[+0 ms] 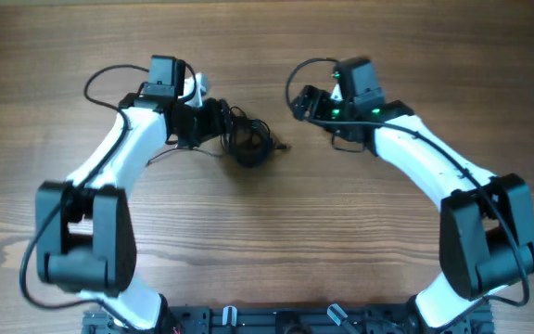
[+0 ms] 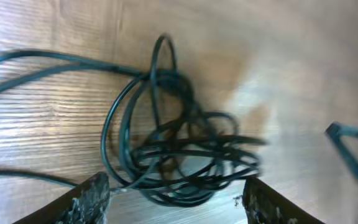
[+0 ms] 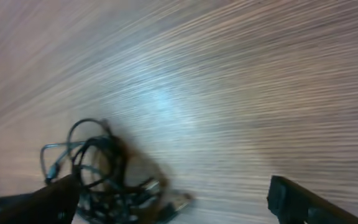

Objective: Untangle cables

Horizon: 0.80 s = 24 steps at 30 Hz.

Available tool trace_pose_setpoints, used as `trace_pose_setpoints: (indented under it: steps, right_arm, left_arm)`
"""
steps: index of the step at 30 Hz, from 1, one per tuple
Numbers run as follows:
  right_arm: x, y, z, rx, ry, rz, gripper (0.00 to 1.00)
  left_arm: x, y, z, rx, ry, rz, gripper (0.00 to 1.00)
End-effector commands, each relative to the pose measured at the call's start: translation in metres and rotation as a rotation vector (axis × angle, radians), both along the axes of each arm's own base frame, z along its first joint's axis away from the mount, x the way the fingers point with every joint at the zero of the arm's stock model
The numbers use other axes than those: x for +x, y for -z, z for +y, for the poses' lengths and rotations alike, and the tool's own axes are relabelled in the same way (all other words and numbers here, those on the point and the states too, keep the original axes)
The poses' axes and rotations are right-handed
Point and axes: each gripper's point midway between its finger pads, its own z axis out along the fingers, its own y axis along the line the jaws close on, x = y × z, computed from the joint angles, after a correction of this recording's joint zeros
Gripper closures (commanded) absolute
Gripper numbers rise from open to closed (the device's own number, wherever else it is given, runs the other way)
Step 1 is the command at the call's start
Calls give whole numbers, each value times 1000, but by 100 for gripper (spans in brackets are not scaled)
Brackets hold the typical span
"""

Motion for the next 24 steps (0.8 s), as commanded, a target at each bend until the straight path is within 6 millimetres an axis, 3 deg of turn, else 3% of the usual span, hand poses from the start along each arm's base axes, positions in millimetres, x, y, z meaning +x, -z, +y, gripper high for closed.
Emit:
trace_pose_setpoints:
  steps: [1, 4, 9, 13, 16, 17, 21, 24]
  right_arm:
    - [2, 13, -26, -30, 16, 37, 0]
    - [-5, 20, -41, -49, 45, 94, 0]
    - [-4, 20, -41, -49, 48, 89, 0]
    - [-4, 20, -41, -49, 48, 89, 0]
    - [-4, 20, -41, -49, 48, 89, 0]
    - [-4, 20, -41, -49, 48, 89, 0]
    - [-4, 20, -41, -49, 48, 89, 0]
    - [-4, 20, -41, -49, 48, 89, 0]
  left_arm:
    - [10, -15, -10, 84, -123, -39, 30]
    - [11, -6, -28, 172, -135, -73, 33]
    - [-3, 10, -53, 263, -46, -84, 44]
    - [-3, 17, -56, 328, -38, -111, 46]
    - [4, 18, -64, 317, -36, -146, 65]
    - [4, 22, -66, 319, -30, -144, 66]
    - [7, 42, -70, 329, -20, -126, 63]
    - [9, 44, -71, 326, -21, -132, 62]
